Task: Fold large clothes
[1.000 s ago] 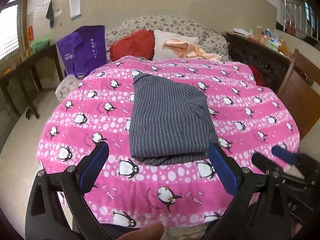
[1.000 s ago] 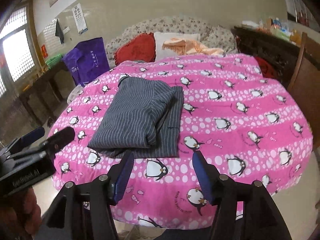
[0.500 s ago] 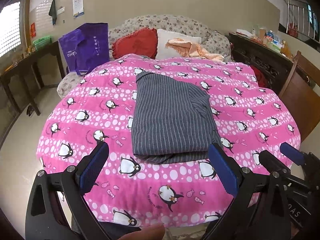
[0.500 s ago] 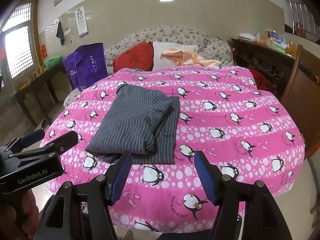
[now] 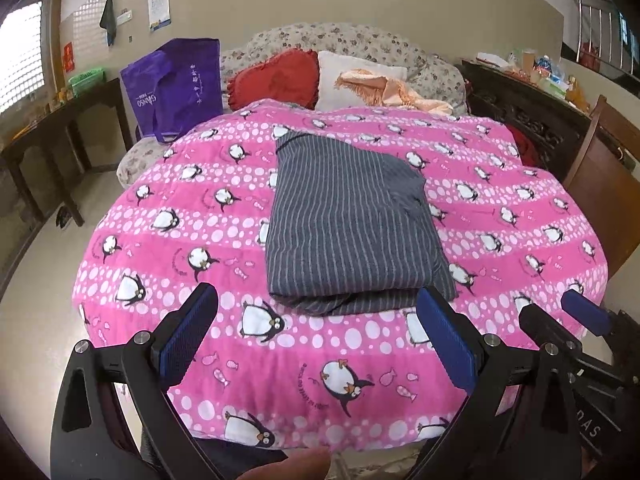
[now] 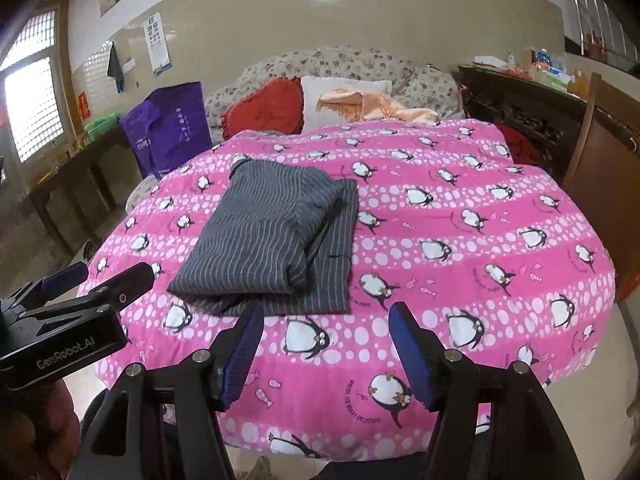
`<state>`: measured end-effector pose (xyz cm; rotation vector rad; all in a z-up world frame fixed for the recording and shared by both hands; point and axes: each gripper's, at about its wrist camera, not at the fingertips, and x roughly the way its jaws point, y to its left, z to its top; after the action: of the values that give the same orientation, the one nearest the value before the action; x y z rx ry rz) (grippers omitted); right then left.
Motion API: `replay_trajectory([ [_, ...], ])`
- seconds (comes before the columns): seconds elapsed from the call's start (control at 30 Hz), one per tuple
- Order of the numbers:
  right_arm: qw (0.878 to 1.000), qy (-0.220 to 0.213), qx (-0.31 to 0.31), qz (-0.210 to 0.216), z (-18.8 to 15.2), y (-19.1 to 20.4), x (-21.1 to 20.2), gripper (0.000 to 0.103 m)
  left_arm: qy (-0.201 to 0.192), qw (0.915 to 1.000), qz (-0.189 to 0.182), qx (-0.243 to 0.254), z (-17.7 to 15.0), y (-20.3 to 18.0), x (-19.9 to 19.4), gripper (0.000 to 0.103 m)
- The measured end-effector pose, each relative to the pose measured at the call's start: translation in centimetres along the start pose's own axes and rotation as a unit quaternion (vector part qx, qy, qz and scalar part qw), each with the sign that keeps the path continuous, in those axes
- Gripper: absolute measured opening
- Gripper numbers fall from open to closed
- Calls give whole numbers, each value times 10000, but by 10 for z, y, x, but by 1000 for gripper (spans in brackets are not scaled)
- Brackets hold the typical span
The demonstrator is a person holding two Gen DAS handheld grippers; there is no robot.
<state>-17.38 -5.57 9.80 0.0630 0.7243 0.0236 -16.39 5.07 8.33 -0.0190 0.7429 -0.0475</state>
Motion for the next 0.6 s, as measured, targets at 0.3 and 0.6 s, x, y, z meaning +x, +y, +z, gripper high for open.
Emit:
replay_trajectory([
  [0.3, 9994, 303, 85, 109, -16, -3, 14, 63, 174, 9998, 69, 17, -9, 0, 11, 100],
  [0.6, 9994, 311, 26, 132, -17, 0, 15, 63, 174, 9998, 58, 6, -10, 1, 10, 100],
])
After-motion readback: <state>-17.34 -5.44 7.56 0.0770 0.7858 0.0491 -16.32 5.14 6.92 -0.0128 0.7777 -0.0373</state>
